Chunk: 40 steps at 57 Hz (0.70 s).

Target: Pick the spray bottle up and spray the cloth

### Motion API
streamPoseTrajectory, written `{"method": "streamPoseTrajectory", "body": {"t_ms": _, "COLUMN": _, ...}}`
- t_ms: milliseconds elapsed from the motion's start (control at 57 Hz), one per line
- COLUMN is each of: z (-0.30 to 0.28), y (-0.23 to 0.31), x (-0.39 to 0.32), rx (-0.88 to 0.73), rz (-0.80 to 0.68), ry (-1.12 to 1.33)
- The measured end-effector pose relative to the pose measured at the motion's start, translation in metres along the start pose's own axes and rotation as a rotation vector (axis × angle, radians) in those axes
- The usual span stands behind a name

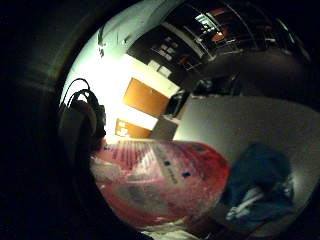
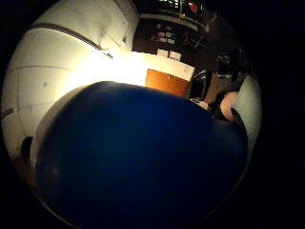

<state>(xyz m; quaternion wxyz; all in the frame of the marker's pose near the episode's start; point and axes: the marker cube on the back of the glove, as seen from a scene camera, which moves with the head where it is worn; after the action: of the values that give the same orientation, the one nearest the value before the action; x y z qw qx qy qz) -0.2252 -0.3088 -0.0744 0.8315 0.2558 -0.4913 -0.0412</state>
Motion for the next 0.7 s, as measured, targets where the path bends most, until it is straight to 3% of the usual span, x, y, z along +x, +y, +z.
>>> {"method": "streamPoseTrajectory", "body": {"t_ms": 123, "z": 0.053, "y": 0.042, "x": 0.049, "rx": -0.207, "rz": 0.048, "ry": 0.033}}
{"method": "streamPoseTrajectory", "body": {"t_ms": 245, "z": 0.112, "y": 0.055, "x": 0.081, "rx": -0.257, "rz": 0.108, "ry": -0.025}}
{"method": "streamPoseTrajectory", "body": {"t_ms": 316, "z": 0.115, "y": 0.054, "x": 0.114, "rx": -0.241, "rz": 0.130, "ry": 0.076}}
{"method": "streamPoseTrajectory", "body": {"t_ms": 421, "z": 0.149, "y": 0.014, "x": 0.152, "rx": 0.093, "rz": 0.131, "ry": 0.184}}
{"method": "streamPoseTrajectory", "body": {"t_ms": 508, "z": 0.133, "y": -0.017, "x": 0.178, "rx": 0.331, "rz": 0.115, "ry": 0.308}}
{"method": "streamPoseTrajectory", "body": {"t_ms": 701, "z": 0.125, "y": -0.049, "x": 0.154, "rx": 0.468, "rz": 0.064, "ry": 0.167}}
